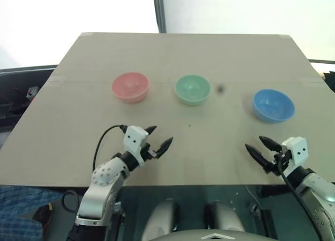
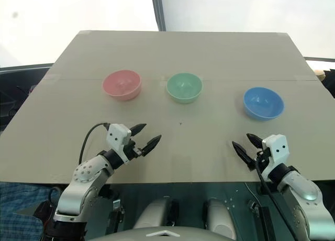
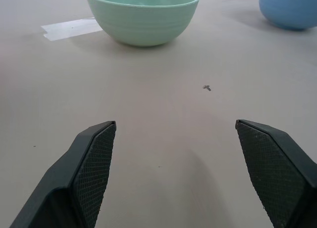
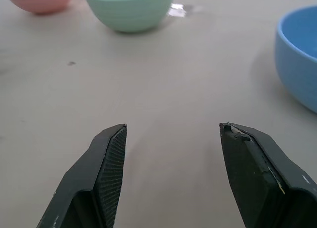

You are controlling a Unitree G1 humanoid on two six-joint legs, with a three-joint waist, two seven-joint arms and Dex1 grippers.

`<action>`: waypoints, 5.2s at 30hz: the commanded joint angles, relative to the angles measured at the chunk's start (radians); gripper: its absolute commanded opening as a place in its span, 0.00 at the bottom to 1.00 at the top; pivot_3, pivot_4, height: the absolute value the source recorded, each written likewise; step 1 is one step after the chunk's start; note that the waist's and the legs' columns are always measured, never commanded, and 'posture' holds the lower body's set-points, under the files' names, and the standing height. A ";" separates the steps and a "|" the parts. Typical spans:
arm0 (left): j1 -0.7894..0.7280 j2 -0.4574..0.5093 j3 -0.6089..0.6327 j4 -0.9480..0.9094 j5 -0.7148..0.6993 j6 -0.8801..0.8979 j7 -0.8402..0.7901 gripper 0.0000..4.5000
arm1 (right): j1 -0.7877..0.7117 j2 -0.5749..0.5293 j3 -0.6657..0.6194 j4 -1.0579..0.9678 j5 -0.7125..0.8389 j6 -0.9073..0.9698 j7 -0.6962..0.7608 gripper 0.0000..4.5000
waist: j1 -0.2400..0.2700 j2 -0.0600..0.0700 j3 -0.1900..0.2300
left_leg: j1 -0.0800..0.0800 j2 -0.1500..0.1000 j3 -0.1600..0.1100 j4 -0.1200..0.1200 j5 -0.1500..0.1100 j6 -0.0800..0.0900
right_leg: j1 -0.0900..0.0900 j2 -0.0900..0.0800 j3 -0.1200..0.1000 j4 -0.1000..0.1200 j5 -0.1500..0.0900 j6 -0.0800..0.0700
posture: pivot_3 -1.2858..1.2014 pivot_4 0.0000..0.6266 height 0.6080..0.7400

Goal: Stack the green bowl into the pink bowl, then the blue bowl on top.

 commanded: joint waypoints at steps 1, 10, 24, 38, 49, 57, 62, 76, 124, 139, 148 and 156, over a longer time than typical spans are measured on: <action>-0.049 0.011 0.011 0.000 0.055 0.062 0.077 0.91 | 0.003 -0.016 0.000 -0.104 0.066 0.020 0.026 0.70 | 0.001 0.000 0.000 | 0.000 0.000 0.000 0.000 0.000 0.000 | 0.000 0.000 0.000 0.000 0.000 0.000 | 0.52 0.24 1.00; -0.202 0.081 0.029 0.068 0.202 -0.001 0.165 0.91 | -0.054 -0.036 -0.027 -0.265 0.289 0.107 0.018 0.70 | 0.000 -0.001 0.000 | 0.000 0.000 0.000 0.000 0.000 0.000 | 0.000 0.000 0.000 0.000 0.000 0.000 | 0.52 0.24 1.00; -0.386 0.286 -0.011 0.182 0.389 0.058 0.114 0.91 | -0.112 -0.076 -0.035 -0.299 0.369 0.141 -0.027 0.70 | 0.000 -0.002 0.001 | -0.001 0.000 0.000 0.000 0.000 -0.001 | 0.000 0.000 0.000 0.000 0.000 0.000 | 0.52 0.24 1.00; -0.669 0.297 -0.122 0.666 0.467 -0.133 0.042 0.91 | -0.107 -0.078 -0.041 -0.295 0.332 0.129 -0.041 0.70 | 0.001 -0.003 0.001 | -0.004 -0.001 -0.001 0.001 0.001 -0.002 | -0.002 0.000 -0.001 0.000 0.000 0.001 | 0.52 0.24 1.00; -0.862 0.291 -0.258 0.970 0.536 -0.303 -0.150 0.77 | -0.085 -0.070 -0.043 -0.315 0.328 0.123 -0.055 0.70 | 0.000 -0.004 0.000 | -0.004 -0.001 -0.001 0.002 0.001 -0.002 | -0.002 0.001 -0.001 0.003 0.000 0.001 | 0.52 0.24 1.00; -0.868 0.284 -0.260 0.988 0.539 -0.332 -0.195 0.04 | -0.063 -0.072 -0.047 -0.325 0.328 0.115 -0.061 0.70 | 0.000 -0.005 0.000 | -0.003 -0.001 0.000 0.004 0.001 0.000 | -0.003 0.001 -0.001 0.005 0.000 0.001 | 0.52 0.24 1.00; -0.839 0.268 -0.253 0.906 0.479 -0.475 -0.255 0.02 | -0.064 -0.075 -0.049 -0.319 0.328 0.115 -0.059 0.70 | 0.000 -0.006 0.000 | -0.003 -0.001 0.000 0.006 0.000 0.001 | -0.002 0.001 -0.001 0.008 0.000 0.001 | 0.52 0.24 1.00; -0.669 0.277 -0.343 0.267 0.093 -0.646 -0.736 0.02 | -0.062 -0.074 -0.049 -0.318 0.311 0.116 -0.071 0.70 | -0.010 -0.004 -0.001 | -0.002 -0.001 0.000 0.006 0.002 -0.002 | -0.002 0.001 0.000 0.007 0.000 0.000 | 0.52 0.24 1.00; -0.398 0.259 0.276 -0.014 -0.491 0.501 -0.182 0.99 | -0.819 -0.231 0.342 0.362 -0.277 0.071 0.023 0.70 | -0.020 -0.005 0.011 | 0.010 0.000 -0.001 0.009 0.003 -0.004 | 0.010 0.002 0.000 0.009 0.000 0.000 | 0.52 0.24 1.00; -0.282 0.341 0.289 -0.111 -0.485 0.491 -0.190 0.99 | -1.222 -0.092 0.612 0.851 -0.568 -0.102 0.239 0.70 | -0.030 -0.003 0.012 | 0.007 -0.001 -0.002 -0.001 0.003 -0.005 | 0.007 0.002 -0.001 -0.003 0.000 0.000 | 0.52 0.24 1.00; -0.258 0.346 0.255 -0.113 -0.457 0.451 -0.203 0.99 | -1.356 -0.007 0.759 1.117 -0.762 -0.284 0.320 0.70 | -0.030 -0.003 0.012 | 0.007 -0.001 -0.002 -0.001 0.003 -0.006 | 0.006 0.002 -0.001 -0.003 0.000 0.000 | 0.52 0.24 1.00; -0.245 0.335 0.236 -0.112 -0.446 0.426 -0.201 1.00 | -1.399 0.016 0.752 1.201 -0.827 -0.389 0.300 0.06 | -0.032 -0.002 0.012 | 0.007 -0.001 -0.002 -0.002 0.003 -0.006 | 0.006 0.002 -0.001 -0.003 0.000 0.000 | 0.52 0.24 1.00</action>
